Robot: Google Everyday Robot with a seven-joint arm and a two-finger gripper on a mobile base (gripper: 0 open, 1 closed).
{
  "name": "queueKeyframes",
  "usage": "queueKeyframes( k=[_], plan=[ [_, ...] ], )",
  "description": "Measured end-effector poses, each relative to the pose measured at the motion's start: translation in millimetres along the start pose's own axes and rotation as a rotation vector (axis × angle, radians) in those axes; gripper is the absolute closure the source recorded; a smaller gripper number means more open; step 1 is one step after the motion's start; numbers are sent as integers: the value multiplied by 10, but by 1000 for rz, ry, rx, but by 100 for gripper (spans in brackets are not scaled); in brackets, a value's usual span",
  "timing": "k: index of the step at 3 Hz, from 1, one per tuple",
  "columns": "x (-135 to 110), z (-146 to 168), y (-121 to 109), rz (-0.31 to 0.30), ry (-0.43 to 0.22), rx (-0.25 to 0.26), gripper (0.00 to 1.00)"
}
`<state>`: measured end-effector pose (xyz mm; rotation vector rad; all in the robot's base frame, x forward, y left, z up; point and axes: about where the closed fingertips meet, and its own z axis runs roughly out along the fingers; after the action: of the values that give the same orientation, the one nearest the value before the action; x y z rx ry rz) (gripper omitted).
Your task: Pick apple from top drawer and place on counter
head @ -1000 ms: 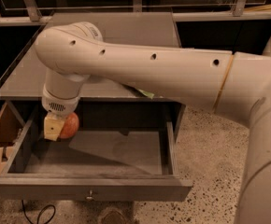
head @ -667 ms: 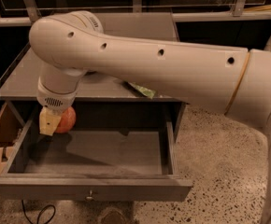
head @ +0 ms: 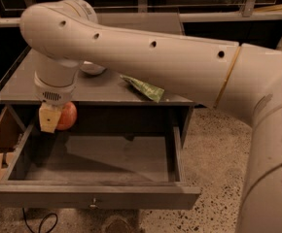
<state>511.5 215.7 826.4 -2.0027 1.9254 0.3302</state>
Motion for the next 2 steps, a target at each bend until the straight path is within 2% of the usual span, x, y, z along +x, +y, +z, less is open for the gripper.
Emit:
queueKeyframes(
  k=[1,2],
  plan=[
    [-297,-259,-279,-81,39,34,100],
    [-297,-260,-280,-81,39,34,100]
  ],
)
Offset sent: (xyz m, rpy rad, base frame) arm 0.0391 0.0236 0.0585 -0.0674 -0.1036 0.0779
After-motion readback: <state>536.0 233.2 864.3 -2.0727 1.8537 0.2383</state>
